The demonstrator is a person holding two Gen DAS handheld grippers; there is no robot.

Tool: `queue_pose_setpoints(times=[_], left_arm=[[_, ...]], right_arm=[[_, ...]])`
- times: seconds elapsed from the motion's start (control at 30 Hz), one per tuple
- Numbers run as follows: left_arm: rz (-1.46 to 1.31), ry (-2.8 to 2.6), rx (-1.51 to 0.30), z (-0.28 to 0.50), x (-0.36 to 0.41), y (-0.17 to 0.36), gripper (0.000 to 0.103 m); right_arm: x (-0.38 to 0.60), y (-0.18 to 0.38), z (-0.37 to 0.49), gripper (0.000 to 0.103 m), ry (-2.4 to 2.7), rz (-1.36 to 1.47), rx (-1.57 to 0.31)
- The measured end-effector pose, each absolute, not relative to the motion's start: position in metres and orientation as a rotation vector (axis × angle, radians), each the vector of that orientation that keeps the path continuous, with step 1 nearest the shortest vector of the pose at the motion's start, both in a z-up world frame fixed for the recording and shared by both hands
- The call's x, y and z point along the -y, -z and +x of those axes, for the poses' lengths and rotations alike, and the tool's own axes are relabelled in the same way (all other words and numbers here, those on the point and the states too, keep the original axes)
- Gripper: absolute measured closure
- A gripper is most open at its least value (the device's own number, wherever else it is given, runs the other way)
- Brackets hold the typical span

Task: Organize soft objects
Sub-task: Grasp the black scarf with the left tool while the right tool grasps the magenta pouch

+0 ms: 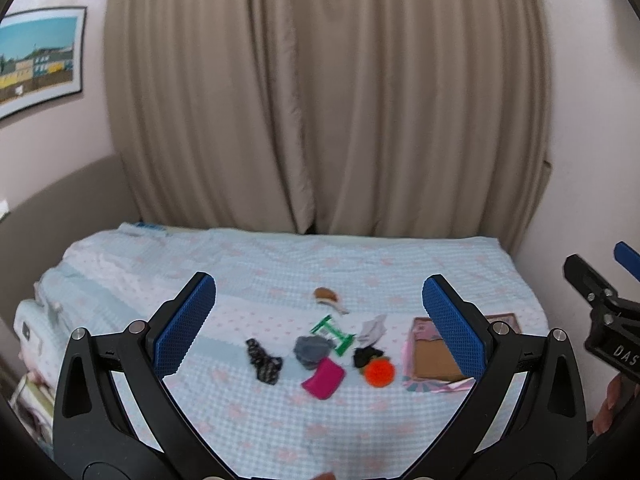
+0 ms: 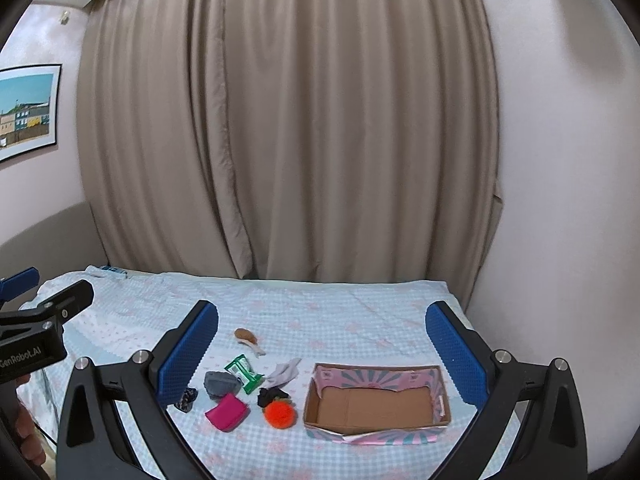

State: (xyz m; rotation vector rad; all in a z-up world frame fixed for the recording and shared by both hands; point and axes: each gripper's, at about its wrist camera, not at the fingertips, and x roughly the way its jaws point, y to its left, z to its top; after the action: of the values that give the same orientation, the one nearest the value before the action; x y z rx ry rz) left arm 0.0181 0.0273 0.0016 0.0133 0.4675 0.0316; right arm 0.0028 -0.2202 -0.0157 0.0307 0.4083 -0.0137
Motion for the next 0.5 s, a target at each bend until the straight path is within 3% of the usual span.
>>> queue_pose_setpoints(times=[0.5], left_arm=[[0.076,0.024,-0.683,0.111,-0.205,0.125,0.0]], right_arm=[[0.071,0.125,0.058,0.0,0.108,0.144,-0.554]])
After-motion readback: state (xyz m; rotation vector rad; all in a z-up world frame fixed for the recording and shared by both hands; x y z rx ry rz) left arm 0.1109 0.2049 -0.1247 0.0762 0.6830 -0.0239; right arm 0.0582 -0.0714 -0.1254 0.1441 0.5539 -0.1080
